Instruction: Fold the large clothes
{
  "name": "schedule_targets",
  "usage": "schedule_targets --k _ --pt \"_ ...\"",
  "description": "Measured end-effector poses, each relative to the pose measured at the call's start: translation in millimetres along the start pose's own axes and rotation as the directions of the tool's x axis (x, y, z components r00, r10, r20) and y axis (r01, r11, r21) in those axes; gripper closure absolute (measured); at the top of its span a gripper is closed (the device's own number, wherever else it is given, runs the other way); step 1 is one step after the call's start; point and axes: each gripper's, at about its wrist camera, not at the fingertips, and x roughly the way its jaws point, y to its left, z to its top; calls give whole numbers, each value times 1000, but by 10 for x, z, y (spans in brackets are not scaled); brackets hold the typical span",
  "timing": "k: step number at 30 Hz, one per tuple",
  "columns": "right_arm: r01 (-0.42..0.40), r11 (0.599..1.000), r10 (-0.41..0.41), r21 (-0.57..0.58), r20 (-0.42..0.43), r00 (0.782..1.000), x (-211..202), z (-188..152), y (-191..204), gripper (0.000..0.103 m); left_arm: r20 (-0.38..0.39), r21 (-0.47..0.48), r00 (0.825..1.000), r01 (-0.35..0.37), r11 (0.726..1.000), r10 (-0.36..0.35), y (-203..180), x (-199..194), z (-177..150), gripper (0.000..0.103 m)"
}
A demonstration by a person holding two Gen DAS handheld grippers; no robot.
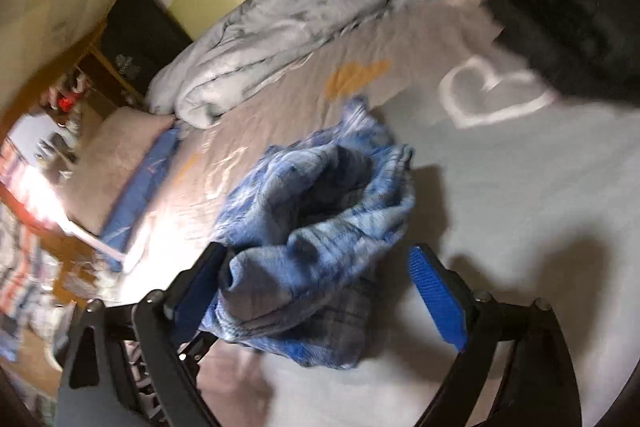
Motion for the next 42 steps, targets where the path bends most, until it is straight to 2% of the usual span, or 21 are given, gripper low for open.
schedule_targets --k 1,2,6,9,10,11,13,14,15,18,19,21,23,24,27,28,29,33,37,40,42 --pt "-6 1000 6 -1 -5 1000 45 19 -25 68 7 -20 1000 6 1000 -6 12 -4 2 79" --pt "6 1000 -6 -7 14 1000 64 26 -28 80 13 -44 1000 16 999 -16 41 -25 -10 80" --pt "-6 983 33 -183 143 989 -154 -13 353 85 -1 -104 1000 6 995 -6 127 -24 -42 85" --pt "-53 922 135 -385 191 972 -394 -143 825 85 -2 -128 1000 0 992 -1 202 -14 -55 85" --pt "-20 906 117 -422 206 972 -400 -195 893 84 -13 -132 1000 -7 991 6 217 -5 -69 86" --pt "81 887 27 -455 227 974 -325 -270 936 84 -28 -142 1000 -6 990 2 240 21 -83 86" --pt "193 872 -103 -450 216 971 -137 -319 846 83 -42 -165 999 22 986 -30 273 51 -114 86" --pt "242 874 -178 -422 186 966 -14 -325 714 83 -41 -170 998 44 984 -51 272 47 -120 86" --pt "254 879 -200 -403 171 965 21 -324 625 82 -33 -163 997 59 985 -65 256 27 -116 86" --pt "266 879 -216 -395 166 962 -57 -308 551 73 -11 -140 996 87 986 -89 218 -65 -91 85" --pt "274 876 -224 -397 169 960 -103 -302 544 65 -10 -156 994 107 982 -110 243 -85 -73 84" --pt "290 880 -235 -375 186 954 -207 -299 504 59 -16 -240 980 190 952 -199 296 -185 -42 83" --pt "276 898 -221 -341 193 956 -305 -257 461 50 42 -287 958 283 915 -284 316 -327 34 79" --pt "277 903 -219 -328 202 954 -348 -233 443 48 68 -264 958 288 921 -280 267 -409 97 78" --pt "305 904 -228 -300 263 937 -468 -192 473 29 122 -146 970 229 962 -212 61 -513 296 70" --pt "315 902 -234 -296 277 932 -501 -180 495 20 114 -114 978 188 976 -175 -6 -466 369 69" --pt "327 900 -244 -287 290 925 -509 -164 507 18 93 -102 984 160 982 -150 -55 -391 430 69" --pt "349 908 -272 -233 307 912 -539 -99 492 13 -12 -137 988 152 979 -155 -131 3 521 69" --pt "309 932 -251 -187 282 926 -571 -17 398 13 -72 -169 973 204 964 -219 -218 233 351 70" --pt "261 945 -208 -196 256 944 -589 -24 398 15 -77 -92 971 221 971 -228 -407 203 187 70" --pt "204 956 -158 -209 216 963 -550 -44 419 23 -70 -47 977 199 979 -202 -502 180 124 70"
